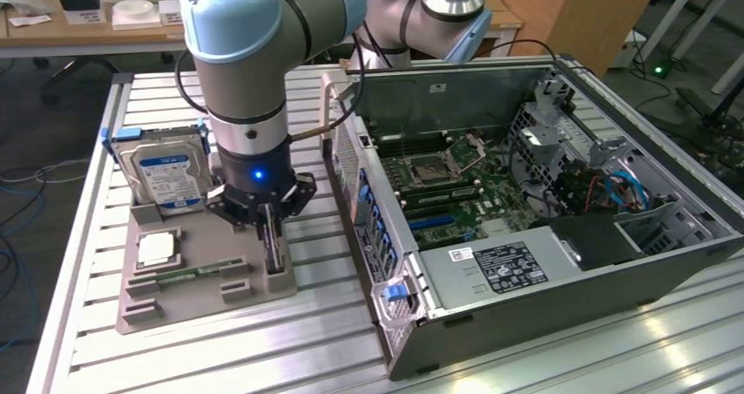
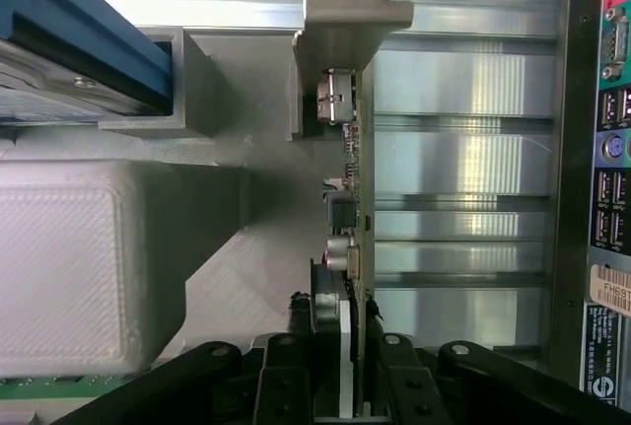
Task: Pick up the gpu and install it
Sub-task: 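Pick up the gpu and move the gpu toward the slot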
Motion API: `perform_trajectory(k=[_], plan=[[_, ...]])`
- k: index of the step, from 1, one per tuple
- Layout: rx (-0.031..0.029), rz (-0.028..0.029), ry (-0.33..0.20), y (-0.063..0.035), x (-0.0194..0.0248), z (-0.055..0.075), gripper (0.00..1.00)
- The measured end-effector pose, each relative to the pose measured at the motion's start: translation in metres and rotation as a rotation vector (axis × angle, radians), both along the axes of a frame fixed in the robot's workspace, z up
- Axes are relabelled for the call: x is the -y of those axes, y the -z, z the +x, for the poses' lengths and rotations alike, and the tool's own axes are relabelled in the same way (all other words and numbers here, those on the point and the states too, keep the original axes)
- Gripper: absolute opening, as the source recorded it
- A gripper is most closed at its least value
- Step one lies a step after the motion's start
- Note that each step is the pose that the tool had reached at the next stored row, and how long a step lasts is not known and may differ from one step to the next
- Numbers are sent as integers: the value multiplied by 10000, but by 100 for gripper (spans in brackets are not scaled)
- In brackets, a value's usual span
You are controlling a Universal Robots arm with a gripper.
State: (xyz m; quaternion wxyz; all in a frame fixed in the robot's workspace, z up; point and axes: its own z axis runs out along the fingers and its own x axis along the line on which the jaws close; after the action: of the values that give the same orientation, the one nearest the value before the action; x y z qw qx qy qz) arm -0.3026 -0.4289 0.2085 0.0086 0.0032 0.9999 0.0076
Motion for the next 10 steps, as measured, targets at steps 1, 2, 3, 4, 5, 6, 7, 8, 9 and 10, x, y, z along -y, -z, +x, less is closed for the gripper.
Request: perform_trajectory(k=[1, 2, 3, 4, 5, 6, 7, 8, 9, 10], plan=[[0, 0, 0, 0, 0, 0, 28], [-1, 0, -1, 0, 0, 1, 28], [-1, 0, 0, 1, 0, 1, 28], [-1, 0, 0, 2, 0, 1, 28], [-1, 0, 0, 3, 0, 1, 28], [-1, 1, -1, 5, 0, 1, 28], [-1, 1, 0, 6, 0, 1, 28], [-1, 0, 0, 7, 0, 1, 28], [0, 0, 0, 7, 0, 2, 28], [0, 0, 0, 7, 0, 2, 28]])
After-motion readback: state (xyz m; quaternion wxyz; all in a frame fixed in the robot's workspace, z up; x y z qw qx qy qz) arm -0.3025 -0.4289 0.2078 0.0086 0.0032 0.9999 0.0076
